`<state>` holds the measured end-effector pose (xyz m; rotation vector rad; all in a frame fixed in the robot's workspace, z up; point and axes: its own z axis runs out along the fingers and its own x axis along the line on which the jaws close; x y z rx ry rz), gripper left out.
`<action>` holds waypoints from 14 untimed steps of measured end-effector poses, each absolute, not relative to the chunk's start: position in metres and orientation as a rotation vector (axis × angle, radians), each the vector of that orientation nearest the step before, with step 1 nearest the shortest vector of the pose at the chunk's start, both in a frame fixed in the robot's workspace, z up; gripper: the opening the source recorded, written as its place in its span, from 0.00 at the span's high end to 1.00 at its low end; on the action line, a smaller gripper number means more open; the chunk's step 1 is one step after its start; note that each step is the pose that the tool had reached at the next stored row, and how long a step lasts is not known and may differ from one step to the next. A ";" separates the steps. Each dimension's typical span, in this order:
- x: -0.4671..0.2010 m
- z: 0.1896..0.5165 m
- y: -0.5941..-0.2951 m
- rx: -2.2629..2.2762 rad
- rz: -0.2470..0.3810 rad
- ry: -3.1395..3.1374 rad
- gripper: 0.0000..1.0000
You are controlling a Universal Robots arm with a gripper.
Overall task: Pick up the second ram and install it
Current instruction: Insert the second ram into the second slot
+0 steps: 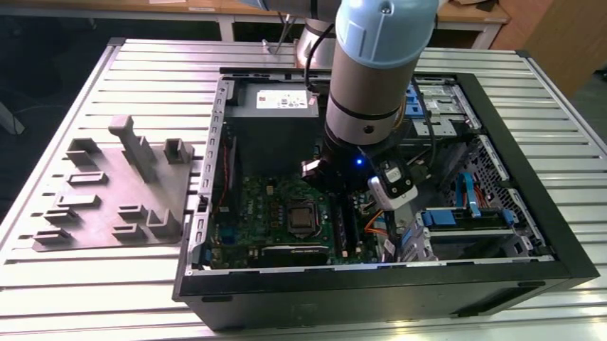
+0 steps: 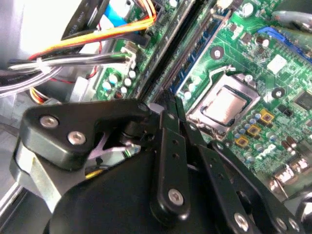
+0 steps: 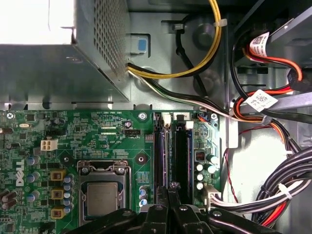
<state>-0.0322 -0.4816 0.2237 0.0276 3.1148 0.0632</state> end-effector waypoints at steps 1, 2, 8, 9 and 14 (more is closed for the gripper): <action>-0.032 0.224 -0.482 0.028 0.063 3.115 0.89; -0.032 0.225 -0.482 0.028 0.063 3.115 0.89; -0.032 0.224 -0.482 0.027 0.063 3.115 0.89; -0.032 0.224 -0.482 0.027 0.063 3.115 0.89; -0.032 0.222 -0.482 0.028 0.065 3.114 0.89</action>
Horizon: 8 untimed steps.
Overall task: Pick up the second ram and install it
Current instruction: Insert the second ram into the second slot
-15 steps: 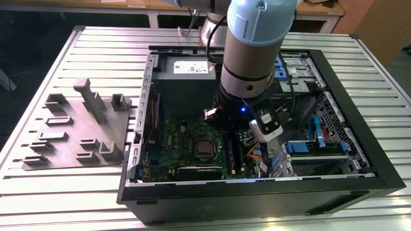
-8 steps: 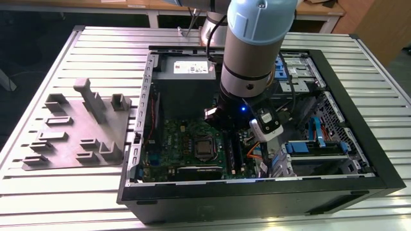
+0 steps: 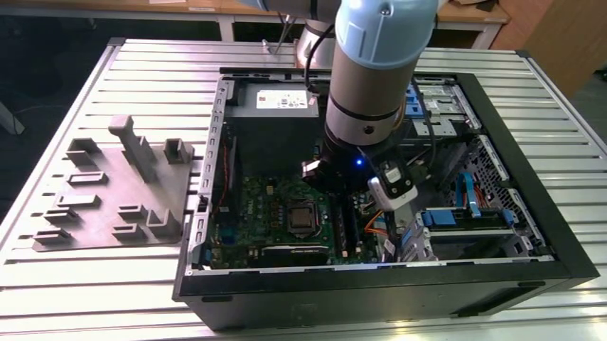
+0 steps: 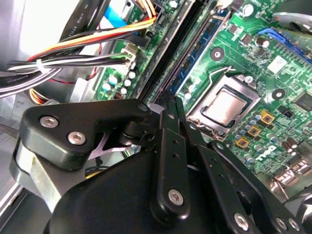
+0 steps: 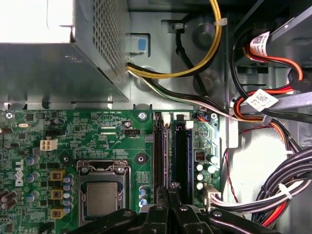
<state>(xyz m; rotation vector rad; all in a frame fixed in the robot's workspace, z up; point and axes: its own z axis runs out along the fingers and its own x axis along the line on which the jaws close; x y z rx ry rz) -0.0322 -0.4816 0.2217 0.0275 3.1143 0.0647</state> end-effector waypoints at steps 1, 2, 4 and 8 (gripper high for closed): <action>-0.032 0.221 -0.482 0.028 0.066 3.114 0.89; -0.032 0.221 -0.482 0.028 0.068 3.114 0.89; -0.032 0.221 -0.482 0.028 0.070 3.114 0.89; -0.032 0.222 -0.482 0.028 0.072 3.114 0.89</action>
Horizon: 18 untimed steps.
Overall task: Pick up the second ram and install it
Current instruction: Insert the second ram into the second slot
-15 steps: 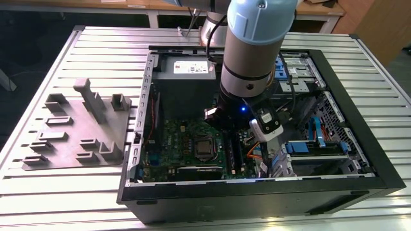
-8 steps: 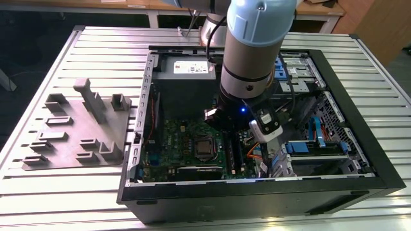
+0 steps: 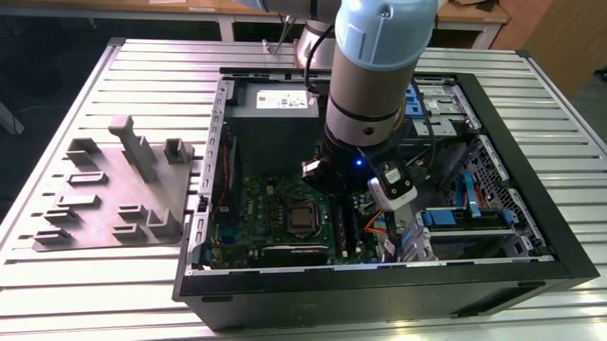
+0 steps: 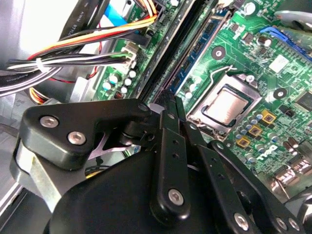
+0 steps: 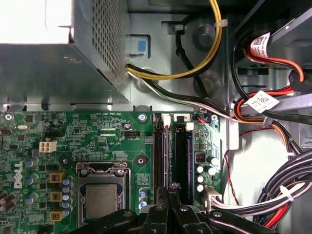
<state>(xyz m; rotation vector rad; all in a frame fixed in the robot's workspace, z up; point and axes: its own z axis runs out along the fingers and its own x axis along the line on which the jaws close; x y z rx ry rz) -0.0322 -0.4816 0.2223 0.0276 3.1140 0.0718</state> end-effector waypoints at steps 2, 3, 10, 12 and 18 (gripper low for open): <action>-0.032 0.224 -0.482 0.028 0.072 3.114 0.89; -0.032 0.224 -0.482 0.028 0.072 3.114 0.89; -0.032 0.224 -0.482 0.041 0.058 3.114 0.89; -0.032 0.223 -0.482 0.042 0.058 3.114 0.89; -0.032 0.222 -0.482 0.042 0.058 3.114 0.89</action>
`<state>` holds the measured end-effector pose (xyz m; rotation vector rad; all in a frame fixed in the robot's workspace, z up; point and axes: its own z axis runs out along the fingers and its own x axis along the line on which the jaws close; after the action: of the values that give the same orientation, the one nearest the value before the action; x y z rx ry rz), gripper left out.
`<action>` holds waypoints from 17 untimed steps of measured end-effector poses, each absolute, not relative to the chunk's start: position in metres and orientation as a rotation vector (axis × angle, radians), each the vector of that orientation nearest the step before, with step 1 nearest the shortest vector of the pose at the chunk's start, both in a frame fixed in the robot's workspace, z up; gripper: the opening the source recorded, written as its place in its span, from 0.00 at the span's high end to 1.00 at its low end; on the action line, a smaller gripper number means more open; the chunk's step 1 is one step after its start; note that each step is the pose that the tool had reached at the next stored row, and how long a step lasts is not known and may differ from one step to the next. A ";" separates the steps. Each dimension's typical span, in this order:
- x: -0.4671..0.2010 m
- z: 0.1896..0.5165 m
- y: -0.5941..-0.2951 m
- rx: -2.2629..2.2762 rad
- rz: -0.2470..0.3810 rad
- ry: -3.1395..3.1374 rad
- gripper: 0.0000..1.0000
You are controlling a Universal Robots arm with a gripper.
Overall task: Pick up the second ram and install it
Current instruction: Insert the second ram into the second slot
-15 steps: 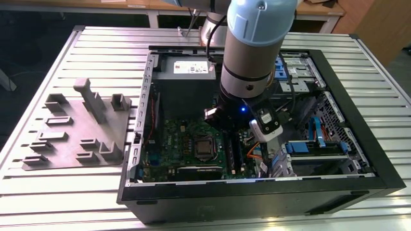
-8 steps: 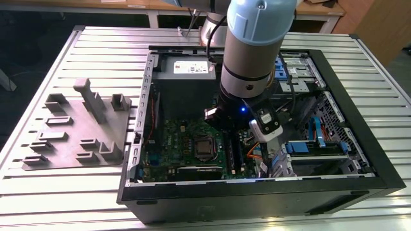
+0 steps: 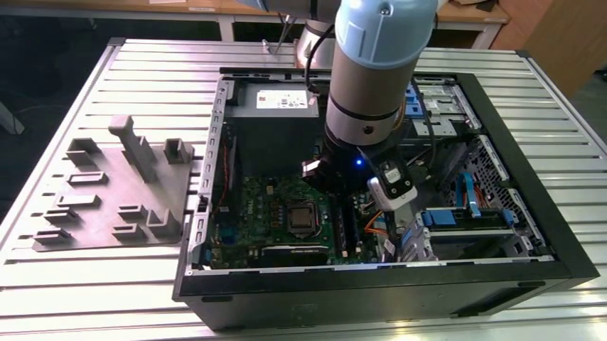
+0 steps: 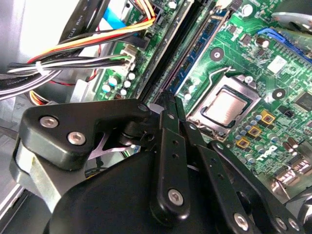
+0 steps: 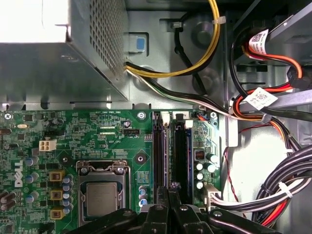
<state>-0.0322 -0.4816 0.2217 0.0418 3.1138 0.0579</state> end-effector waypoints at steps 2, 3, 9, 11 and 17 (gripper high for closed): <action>-0.032 0.221 -0.482 0.042 0.060 3.113 0.89; -0.032 0.221 -0.482 0.042 0.060 3.114 0.89; -0.032 0.218 -0.482 0.042 0.062 3.113 0.89; -0.032 0.217 -0.482 0.042 0.065 3.113 0.89; -0.032 0.216 -0.482 0.042 0.069 3.113 0.89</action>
<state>-0.0322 -0.4815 0.2161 0.0419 3.1126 0.0688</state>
